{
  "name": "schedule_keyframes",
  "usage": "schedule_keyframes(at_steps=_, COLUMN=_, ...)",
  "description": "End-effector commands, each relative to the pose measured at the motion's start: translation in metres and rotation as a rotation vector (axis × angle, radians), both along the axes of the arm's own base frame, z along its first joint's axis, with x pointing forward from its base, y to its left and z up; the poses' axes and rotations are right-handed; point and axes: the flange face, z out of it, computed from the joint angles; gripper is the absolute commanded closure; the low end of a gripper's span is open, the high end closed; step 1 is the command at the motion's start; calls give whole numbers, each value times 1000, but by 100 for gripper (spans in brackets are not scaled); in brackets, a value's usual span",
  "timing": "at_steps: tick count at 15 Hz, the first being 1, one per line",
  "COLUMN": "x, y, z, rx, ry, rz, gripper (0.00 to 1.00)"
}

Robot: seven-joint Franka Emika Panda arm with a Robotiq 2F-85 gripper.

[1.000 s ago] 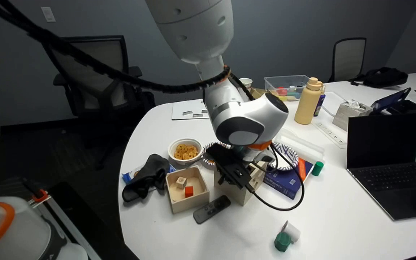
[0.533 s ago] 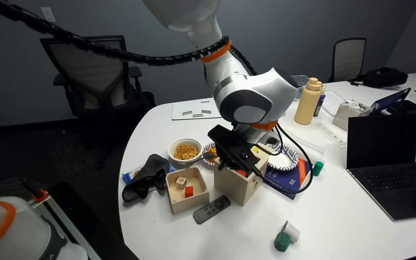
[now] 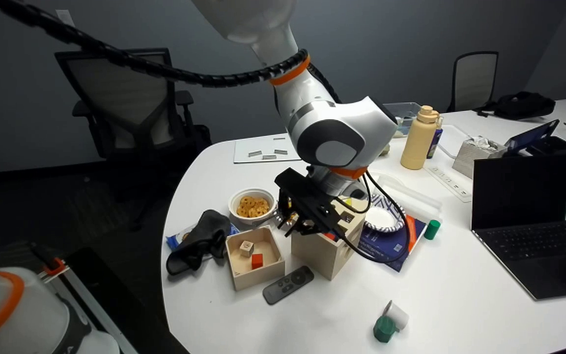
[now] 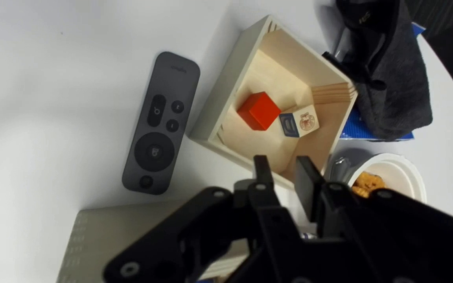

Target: Press a button on the remote

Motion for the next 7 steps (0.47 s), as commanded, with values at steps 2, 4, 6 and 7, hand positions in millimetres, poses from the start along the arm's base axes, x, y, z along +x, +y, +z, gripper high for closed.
schedule_keyframes(at_steps=2, x=0, y=10, z=-21, rx=57, ry=100, rz=41, gripper=37)
schedule_keyframes(at_steps=4, x=-1, y=13, z=-28, rx=73, ry=128, rz=43, gripper=22)
schedule_keyframes(at_steps=6, x=-3, y=13, z=-33, rx=81, ry=141, rz=38, gripper=6)
schedule_keyframes(at_steps=7, x=-3, y=13, z=-34, rx=84, ry=143, rz=35, gripper=1)
